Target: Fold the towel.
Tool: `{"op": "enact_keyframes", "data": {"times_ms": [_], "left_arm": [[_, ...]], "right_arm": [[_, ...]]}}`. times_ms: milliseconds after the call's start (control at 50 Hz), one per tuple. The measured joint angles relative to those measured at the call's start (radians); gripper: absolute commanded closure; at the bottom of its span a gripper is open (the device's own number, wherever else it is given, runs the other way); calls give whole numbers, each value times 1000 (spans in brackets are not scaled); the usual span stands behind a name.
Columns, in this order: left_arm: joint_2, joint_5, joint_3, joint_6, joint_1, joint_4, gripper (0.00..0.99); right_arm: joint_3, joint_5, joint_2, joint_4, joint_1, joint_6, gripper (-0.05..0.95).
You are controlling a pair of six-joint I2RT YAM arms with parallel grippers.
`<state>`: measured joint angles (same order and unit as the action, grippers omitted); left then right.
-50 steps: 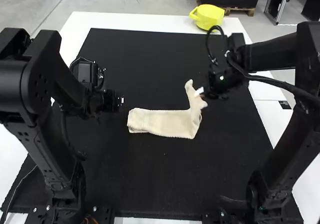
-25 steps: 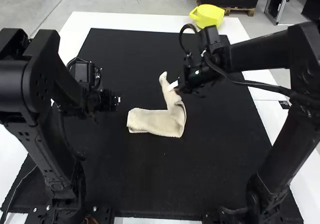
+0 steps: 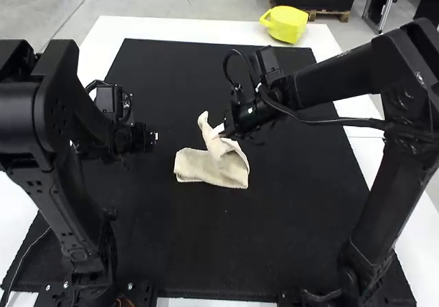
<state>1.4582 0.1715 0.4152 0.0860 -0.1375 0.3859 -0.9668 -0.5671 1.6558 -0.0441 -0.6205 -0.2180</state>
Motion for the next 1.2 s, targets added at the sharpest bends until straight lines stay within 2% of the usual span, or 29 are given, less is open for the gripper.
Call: {"op": "enact_keyframes", "data": {"times_ms": [340, 1100, 1120, 1200], "left_arm": [[0, 0, 0, -3, 0, 7, 36], [0, 0, 0, -11, 0, 25, 36], [0, 1, 0, -11, 0, 25, 36], [0, 0, 0, -11, 0, 26, 36]], "right_arm": [[-8, 4, 72, 43, -43, -9, 923], [-105, 6, 218, 103, -64, -11, 918], [-105, 6, 218, 108, -64, -11, 889], [-109, 6, 218, 127, -64, -19, 639]]}}
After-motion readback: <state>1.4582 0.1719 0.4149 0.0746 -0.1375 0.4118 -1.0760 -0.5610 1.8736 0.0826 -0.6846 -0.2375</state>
